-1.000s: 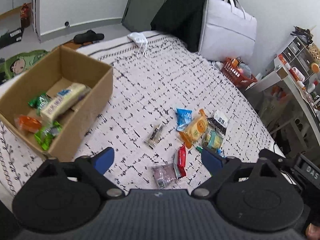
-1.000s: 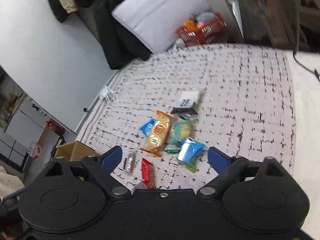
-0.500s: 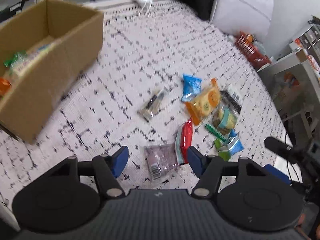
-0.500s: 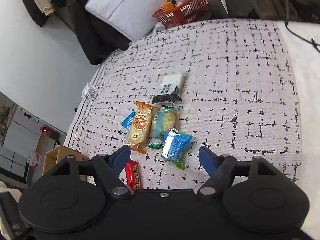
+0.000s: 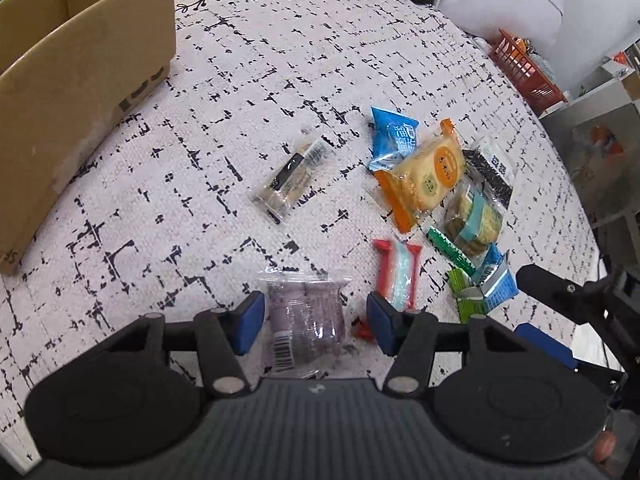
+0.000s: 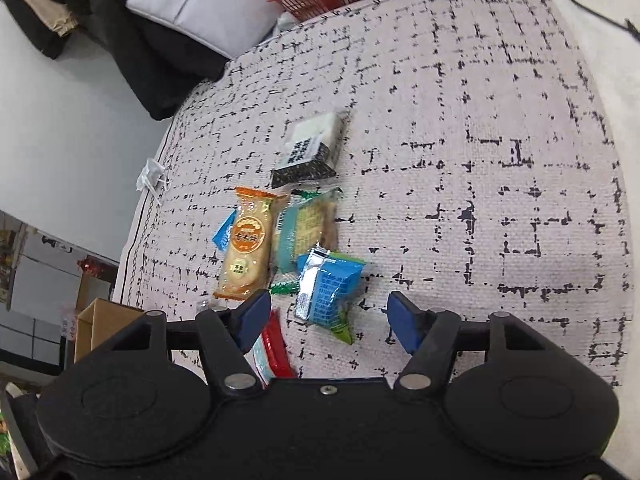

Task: Organize snacks
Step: 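Grasp the clear barcoded packet with the left tool while the right tool grasps the blue packet, then carry the clear packet and blue packet over the box with both tools, then open the left tool and the right tool to drop packets into the box, then move both open tools back over the snack pile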

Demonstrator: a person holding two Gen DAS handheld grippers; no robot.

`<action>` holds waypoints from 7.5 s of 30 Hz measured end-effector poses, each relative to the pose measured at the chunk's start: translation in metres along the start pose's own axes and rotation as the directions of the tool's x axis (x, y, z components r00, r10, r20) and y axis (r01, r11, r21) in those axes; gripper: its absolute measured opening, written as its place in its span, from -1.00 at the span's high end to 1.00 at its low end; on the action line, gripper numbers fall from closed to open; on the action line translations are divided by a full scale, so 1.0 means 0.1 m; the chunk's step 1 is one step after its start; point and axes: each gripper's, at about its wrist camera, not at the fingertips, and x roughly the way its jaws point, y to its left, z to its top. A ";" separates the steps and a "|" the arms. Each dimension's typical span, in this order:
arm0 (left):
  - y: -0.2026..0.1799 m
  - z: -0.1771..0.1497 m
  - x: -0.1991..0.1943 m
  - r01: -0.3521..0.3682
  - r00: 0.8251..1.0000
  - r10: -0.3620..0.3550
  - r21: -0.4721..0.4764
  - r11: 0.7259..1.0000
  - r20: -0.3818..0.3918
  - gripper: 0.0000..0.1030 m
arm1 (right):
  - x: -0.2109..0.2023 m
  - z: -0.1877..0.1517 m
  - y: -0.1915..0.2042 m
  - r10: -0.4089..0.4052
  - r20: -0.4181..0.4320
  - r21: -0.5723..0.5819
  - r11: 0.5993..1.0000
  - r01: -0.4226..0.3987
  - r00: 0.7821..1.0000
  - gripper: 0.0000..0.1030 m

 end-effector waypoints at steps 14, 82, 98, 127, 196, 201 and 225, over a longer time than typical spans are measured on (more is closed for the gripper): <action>0.05 0.02 -0.06 -0.018 1.000 0.018 -0.032 0.999 0.021 0.37 | 0.21 -0.02 0.00 -0.025 -0.004 0.012 1.000 0.025 1.000 0.24; 1.56 1.01 -1.50 0.190 0.966 -0.179 -0.042 0.981 0.189 0.38 | -0.33 -0.72 2.10 0.058 0.169 -0.352 0.936 0.006 0.984 0.46; 2.18 1.39 -1.37 0.163 0.975 -0.141 -0.121 0.979 0.174 0.37 | 0.02 -0.93 2.64 0.050 0.111 -0.435 0.900 0.004 0.993 0.46; 2.51 1.34 -1.48 0.144 0.979 -0.113 -0.177 0.974 0.172 -0.33 | 0.22 -1.43 3.04 0.102 -0.075 -0.508 0.852 -0.125 0.992 0.28; 0.41 0.65 -0.80 0.102 0.992 -0.111 0.140 0.985 0.062 -0.95 | -0.35 -0.45 0.84 -0.122 0.071 -0.075 0.989 0.127 0.990 -0.58; 0.33 0.64 -0.59 0.102 0.993 -0.109 0.136 0.985 0.046 -0.76 | -0.27 -0.42 0.77 -0.143 0.056 -0.068 0.987 0.146 0.988 -0.58; 0.14 0.70 0.16 0.065 0.998 -0.066 0.110 0.992 0.006 -0.10 | 0.32 -0.34 0.61 -0.176 -0.069 -0.048 0.984 0.173 0.982 -0.25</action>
